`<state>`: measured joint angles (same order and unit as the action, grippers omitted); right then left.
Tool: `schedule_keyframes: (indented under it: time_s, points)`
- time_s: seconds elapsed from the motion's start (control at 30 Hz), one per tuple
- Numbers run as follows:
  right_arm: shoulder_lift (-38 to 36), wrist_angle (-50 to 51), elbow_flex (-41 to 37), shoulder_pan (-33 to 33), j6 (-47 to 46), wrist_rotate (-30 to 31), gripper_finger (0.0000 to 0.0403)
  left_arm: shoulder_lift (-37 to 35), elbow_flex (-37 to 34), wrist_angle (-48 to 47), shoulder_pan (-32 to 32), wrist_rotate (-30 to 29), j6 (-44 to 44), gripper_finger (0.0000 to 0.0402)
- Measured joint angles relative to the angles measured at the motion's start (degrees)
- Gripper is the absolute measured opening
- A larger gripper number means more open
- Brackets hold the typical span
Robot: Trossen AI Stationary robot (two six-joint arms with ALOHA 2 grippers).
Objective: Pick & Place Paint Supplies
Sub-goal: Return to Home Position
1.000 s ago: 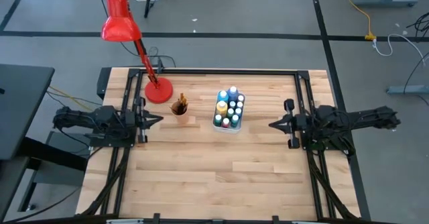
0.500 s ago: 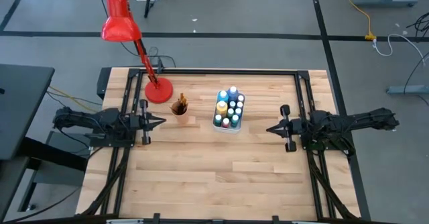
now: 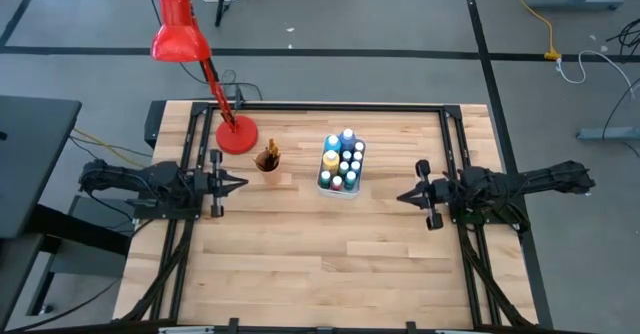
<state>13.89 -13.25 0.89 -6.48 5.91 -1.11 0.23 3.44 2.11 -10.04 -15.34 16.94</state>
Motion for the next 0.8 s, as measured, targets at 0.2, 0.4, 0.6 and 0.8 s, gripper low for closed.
schedule_keyframes:
  time_s: [0.2,0.4,0.6,0.8]
  points:
    - [0.00,0.91,0.00,0.00,-0.32,0.64,0.0007,0.02,0.00,-1.55,0.00,-0.30,-2.82,0.0020]
    - [0.02,1.33,0.00,0.00,-0.52,0.64,0.0007,0.02,0.00,-6.44,-0.01,-0.48,-7.13,0.0020]
    - [0.02,1.35,0.00,0.00,-0.51,0.64,0.0007,0.02,0.00,-6.27,-0.02,-0.50,-5.58,0.0020]
    - [0.02,1.33,0.00,0.00,-0.51,0.64,0.0007,0.02,0.00,-6.18,0.00,-0.48,-5.97,0.0020]
